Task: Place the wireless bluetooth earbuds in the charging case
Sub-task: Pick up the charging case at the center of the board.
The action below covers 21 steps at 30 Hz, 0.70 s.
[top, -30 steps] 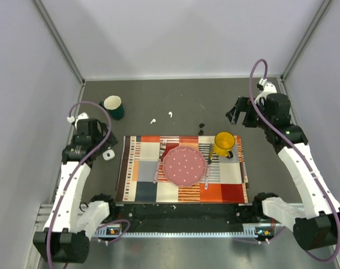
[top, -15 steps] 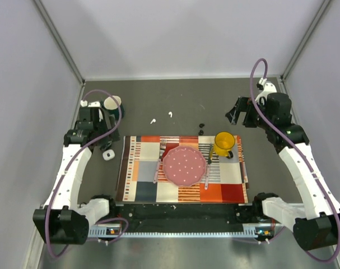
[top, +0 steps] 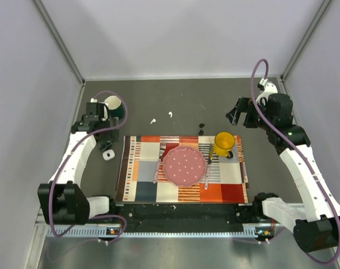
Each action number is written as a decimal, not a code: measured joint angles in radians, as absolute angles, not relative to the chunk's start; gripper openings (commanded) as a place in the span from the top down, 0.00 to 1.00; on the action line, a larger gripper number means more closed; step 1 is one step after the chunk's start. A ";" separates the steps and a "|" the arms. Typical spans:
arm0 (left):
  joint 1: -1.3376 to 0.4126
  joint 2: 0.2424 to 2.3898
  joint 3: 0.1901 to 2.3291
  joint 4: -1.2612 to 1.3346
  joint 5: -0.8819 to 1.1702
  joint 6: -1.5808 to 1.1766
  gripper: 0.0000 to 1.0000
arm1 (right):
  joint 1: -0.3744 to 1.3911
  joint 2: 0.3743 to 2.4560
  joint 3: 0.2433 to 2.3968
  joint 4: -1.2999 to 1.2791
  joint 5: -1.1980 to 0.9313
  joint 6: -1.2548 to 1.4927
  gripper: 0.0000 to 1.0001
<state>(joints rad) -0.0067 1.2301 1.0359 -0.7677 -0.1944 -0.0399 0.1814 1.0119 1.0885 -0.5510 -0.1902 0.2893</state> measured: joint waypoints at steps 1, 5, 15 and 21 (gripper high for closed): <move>-0.003 1.246 1.036 -0.764 -0.191 -0.037 0.01 | 0.181 1.012 1.089 -0.551 -0.191 0.290 0.01; 0.020 1.286 1.033 -0.748 -0.172 -0.031 0.01 | 0.181 1.012 1.089 -0.553 -0.196 0.290 0.01; 0.038 1.244 0.884 -0.559 -0.120 0.089 0.07 | 0.181 1.012 1.089 -0.564 -0.196 0.290 0.01; 0.043 1.290 0.896 -0.510 -0.085 0.167 0.10 | 0.181 1.002 1.087 -0.568 -0.196 0.290 0.01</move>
<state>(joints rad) 0.0425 1.2896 0.8959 -0.5098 -0.0849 0.1673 0.1814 1.0023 1.0874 -0.5678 -0.1959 0.2897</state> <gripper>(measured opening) 0.906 0.988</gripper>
